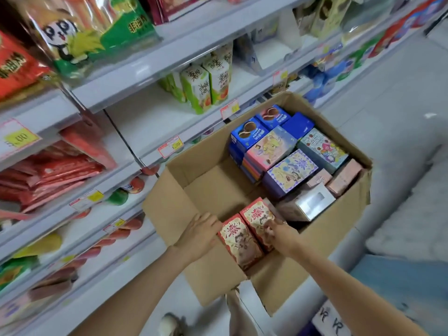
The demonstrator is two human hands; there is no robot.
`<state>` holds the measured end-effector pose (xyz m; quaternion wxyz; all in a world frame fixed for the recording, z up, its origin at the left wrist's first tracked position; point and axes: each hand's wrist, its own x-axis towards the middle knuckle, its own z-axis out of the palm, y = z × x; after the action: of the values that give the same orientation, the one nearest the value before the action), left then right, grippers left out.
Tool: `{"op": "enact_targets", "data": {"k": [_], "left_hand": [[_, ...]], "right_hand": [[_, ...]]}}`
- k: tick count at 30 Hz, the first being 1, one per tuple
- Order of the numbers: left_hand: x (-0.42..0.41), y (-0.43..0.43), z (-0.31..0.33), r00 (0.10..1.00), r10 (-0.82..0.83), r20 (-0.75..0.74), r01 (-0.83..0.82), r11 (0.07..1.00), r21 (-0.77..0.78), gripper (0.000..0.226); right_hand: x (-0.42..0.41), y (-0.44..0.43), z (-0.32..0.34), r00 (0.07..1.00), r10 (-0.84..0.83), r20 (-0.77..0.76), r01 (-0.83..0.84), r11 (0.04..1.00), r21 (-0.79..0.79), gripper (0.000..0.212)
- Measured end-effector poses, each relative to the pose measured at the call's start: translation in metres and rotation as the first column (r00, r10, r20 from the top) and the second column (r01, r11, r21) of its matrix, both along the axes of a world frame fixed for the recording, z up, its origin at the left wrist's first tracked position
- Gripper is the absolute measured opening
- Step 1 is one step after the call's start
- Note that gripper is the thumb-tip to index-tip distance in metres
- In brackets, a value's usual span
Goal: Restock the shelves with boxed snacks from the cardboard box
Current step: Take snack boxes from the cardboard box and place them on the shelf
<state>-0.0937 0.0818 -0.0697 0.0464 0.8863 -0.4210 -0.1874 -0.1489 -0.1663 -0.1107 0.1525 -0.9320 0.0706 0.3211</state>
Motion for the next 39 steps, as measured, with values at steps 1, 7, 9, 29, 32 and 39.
{"op": "enact_targets", "data": {"k": [1, 7, 9, 29, 32, 39], "left_hand": [[0.001, -0.001, -0.001, 1.0, -0.005, -0.03, 0.005, 1.0, 0.008, 0.04], [0.018, -0.002, -0.013, 0.999, -0.006, -0.048, 0.006, 1.0, -0.009, 0.048], [0.023, -0.001, -0.019, 0.999, 0.017, -0.036, -0.019, 0.999, -0.028, 0.041], [0.037, -0.045, 0.008, 0.581, 0.583, -0.568, -0.737, 0.672, -0.063, 0.066], [0.041, -0.033, 0.02, 0.501, 0.672, -0.545, -0.841, 0.527, -0.124, 0.061], [0.046, 0.025, 0.056, 0.417, 0.834, -0.361, -0.866, 0.245, -0.436, 0.052]], "right_hand": [[0.004, -0.002, -0.005, 0.999, 0.038, 0.02, -0.039, 0.999, 0.005, 0.043], [0.063, -0.006, -0.048, 0.902, 0.428, 0.054, -0.418, 0.898, -0.137, 0.066], [0.081, -0.003, -0.058, 0.861, 0.504, -0.066, -0.508, 0.846, -0.16, 0.073], [0.145, -0.004, 0.07, 0.948, 0.264, 0.179, -0.317, 0.844, 0.433, 0.059], [0.145, 0.004, 0.079, 0.999, 0.031, 0.015, -0.03, 0.576, 0.817, 0.054], [0.116, 0.037, -0.039, 0.963, 0.072, -0.258, 0.061, 0.88, 0.471, 0.07]]}}
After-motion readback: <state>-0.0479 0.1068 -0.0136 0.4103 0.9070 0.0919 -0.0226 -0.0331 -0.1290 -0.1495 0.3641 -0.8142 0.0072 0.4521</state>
